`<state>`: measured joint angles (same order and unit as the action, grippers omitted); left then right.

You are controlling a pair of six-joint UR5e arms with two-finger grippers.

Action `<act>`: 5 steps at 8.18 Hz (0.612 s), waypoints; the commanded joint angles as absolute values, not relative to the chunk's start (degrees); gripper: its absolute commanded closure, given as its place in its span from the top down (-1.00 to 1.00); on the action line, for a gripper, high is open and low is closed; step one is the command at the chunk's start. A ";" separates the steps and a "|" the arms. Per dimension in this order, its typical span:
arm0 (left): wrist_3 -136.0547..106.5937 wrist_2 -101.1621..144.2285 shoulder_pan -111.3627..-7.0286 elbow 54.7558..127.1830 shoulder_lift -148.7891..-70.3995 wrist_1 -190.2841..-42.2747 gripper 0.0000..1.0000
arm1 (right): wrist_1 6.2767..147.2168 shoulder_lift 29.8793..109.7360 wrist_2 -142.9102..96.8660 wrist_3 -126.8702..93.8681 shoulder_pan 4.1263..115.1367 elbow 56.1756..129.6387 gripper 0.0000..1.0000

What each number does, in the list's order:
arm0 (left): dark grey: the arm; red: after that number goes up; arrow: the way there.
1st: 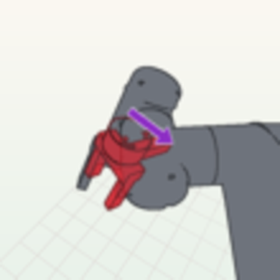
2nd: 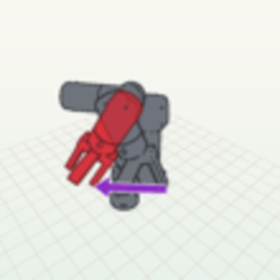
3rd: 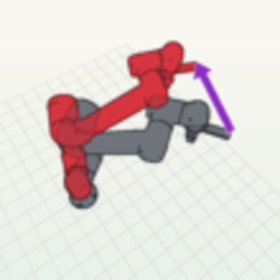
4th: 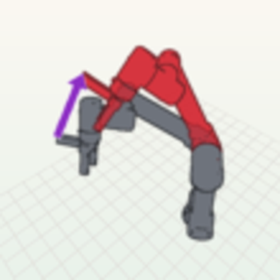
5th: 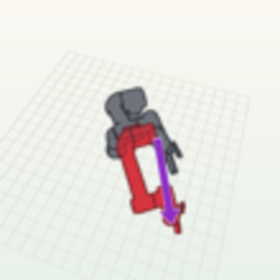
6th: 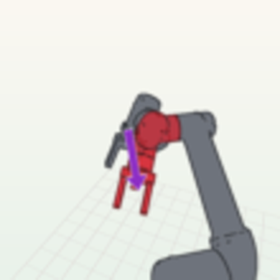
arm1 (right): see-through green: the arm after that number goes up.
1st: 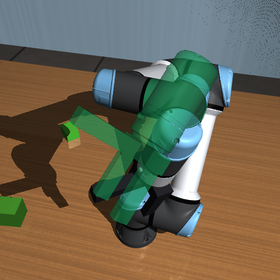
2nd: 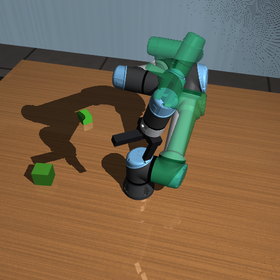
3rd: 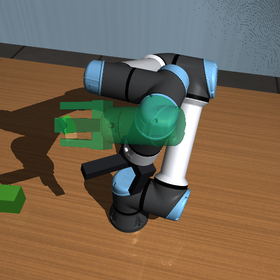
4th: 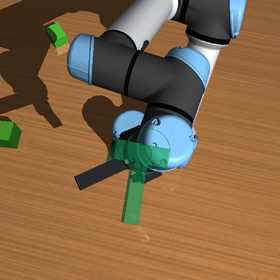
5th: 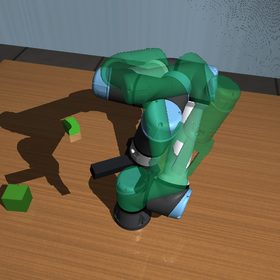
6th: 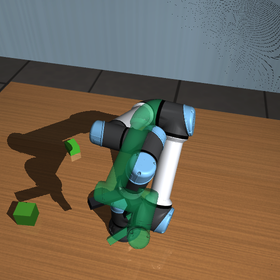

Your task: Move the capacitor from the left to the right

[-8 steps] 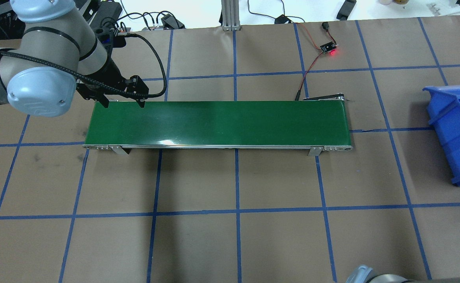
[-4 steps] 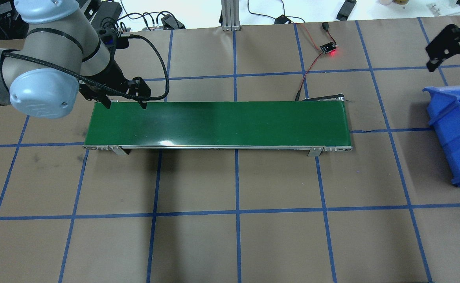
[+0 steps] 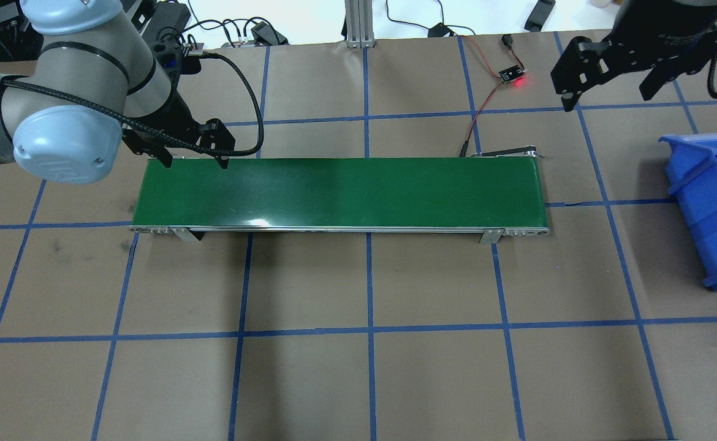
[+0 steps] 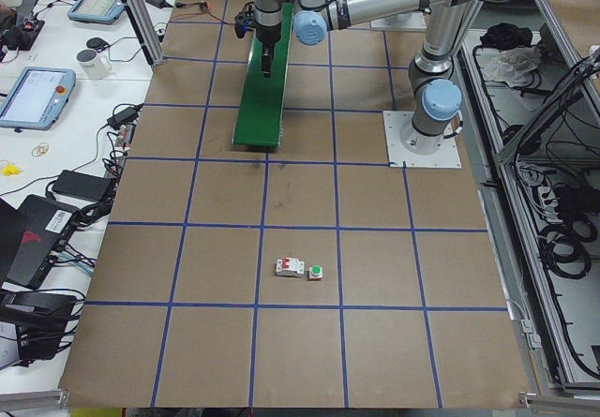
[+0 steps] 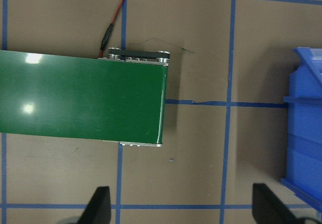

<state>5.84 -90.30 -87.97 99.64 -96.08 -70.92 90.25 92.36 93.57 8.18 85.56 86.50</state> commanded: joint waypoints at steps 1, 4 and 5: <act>5.98 -90.35 -87.80 99.49 -94.92 -71.45 1.00 | 91.49 92.37 93.43 6.68 89.11 86.66 1.00; 5.98 -90.44 -86.93 98.44 -94.83 -80.24 1.00 | 91.58 91.93 93.95 6.77 89.38 86.57 1.00; 6.06 -93.31 -86.84 98.18 -94.40 -80.16 1.00 | 91.67 91.76 93.69 6.68 89.38 86.49 1.00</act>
